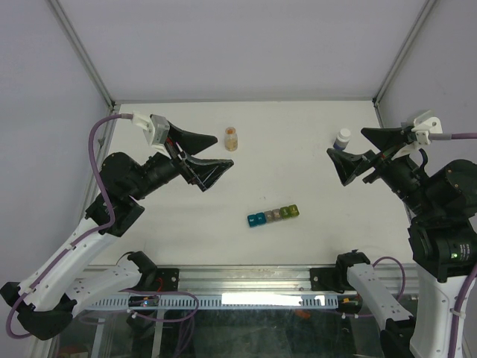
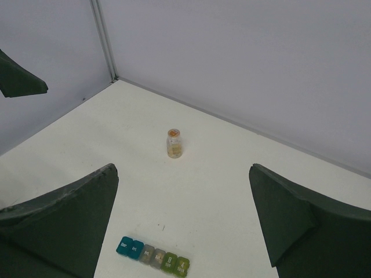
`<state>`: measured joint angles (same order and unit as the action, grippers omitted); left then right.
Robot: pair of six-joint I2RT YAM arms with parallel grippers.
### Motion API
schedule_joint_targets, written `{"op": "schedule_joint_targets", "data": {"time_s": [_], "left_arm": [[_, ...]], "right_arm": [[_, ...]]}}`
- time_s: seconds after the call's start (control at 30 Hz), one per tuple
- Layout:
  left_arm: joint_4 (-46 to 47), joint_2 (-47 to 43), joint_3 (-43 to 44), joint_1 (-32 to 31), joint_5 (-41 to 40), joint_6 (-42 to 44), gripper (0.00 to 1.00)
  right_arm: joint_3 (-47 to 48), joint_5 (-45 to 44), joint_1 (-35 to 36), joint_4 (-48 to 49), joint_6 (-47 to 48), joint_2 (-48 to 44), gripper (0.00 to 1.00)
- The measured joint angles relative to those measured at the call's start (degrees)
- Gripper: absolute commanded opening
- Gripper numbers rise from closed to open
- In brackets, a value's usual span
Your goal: Sort the pills into containers
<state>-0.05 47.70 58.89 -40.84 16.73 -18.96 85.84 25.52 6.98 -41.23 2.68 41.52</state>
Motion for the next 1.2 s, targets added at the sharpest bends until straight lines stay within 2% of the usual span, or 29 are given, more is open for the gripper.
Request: {"op": "schedule_joint_targets", "data": {"time_s": [1.2], "left_arm": [[-0.2, 0.0, -0.76, 0.02, 1.55, 0.02, 0.99]], "right_arm": [[0.0, -0.04, 0.0, -0.59, 0.39, 0.0, 0.99]]}}
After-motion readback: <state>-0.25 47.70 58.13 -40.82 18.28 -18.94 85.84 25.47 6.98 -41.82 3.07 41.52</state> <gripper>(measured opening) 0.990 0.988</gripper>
